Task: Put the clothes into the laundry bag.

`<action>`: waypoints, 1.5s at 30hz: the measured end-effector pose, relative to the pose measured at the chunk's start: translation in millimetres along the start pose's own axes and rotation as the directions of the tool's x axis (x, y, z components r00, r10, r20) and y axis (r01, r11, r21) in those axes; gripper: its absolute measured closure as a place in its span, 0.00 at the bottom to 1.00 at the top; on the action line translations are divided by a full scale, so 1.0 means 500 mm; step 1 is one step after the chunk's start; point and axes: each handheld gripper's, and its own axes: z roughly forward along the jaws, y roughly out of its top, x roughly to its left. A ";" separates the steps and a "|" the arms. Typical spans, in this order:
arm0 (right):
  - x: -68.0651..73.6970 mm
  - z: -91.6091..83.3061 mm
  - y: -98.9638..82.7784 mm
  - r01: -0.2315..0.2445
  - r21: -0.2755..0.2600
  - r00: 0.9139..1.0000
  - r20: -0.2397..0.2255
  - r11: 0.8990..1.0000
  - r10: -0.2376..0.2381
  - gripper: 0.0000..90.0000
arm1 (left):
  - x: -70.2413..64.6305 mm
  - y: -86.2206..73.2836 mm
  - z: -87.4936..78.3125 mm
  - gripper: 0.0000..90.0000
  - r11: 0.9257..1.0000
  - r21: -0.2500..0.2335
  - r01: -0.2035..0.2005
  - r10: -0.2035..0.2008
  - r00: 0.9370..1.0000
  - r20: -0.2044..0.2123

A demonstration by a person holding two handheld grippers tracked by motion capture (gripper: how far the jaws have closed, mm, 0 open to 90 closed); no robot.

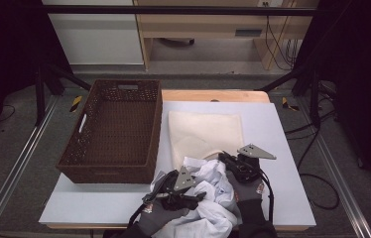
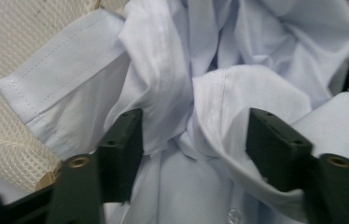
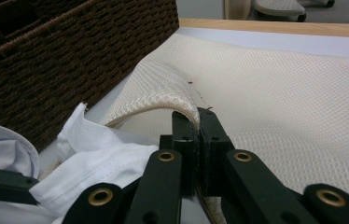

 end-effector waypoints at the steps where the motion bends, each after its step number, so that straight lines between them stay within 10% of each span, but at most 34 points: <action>1: 0.001 0.001 0.000 0.001 0.002 1.000 0.001 1.000 -0.001 0.97 | 0.007 -0.002 0.019 0.57 1.000 0.009 0.023 -0.023 1.000 -0.002; 10: -0.001 0.003 -0.002 -0.001 0.004 1.000 0.001 1.000 0.001 0.97 | 0.014 0.010 0.060 0.92 0.998 0.054 0.040 -0.036 0.998 -0.060; 16: -0.001 0.003 -0.002 -0.001 0.002 1.000 0.003 1.000 0.001 0.97 | 0.010 0.040 0.060 0.96 1.000 0.026 0.014 -0.012 0.997 -0.080; 22: -0.002 -0.001 0.000 -0.003 -0.005 1.000 0.002 1.000 0.003 0.97 | 0.026 0.059 0.114 0.96 0.995 0.096 0.021 -0.011 0.994 -0.104; 30: 0.002 -0.004 0.003 0.002 -0.009 1.000 -0.010 1.000 -0.002 0.97 | 0.046 0.049 0.124 0.73 0.994 0.094 0.049 -0.040 0.994 -0.099; 37: -0.002 -0.004 0.002 -0.001 -0.004 1.000 -0.006 1.000 0.001 0.97 | 0.048 0.049 0.028 0.41 0.999 0.015 0.042 -0.042 0.999 -0.008; 45: -0.004 -0.005 0.002 -0.001 -0.003 1.000 -0.002 1.000 0.001 0.97 | 0.032 0.024 -0.048 0.30 1.000 -0.013 0.015 -0.015 1.000 -0.003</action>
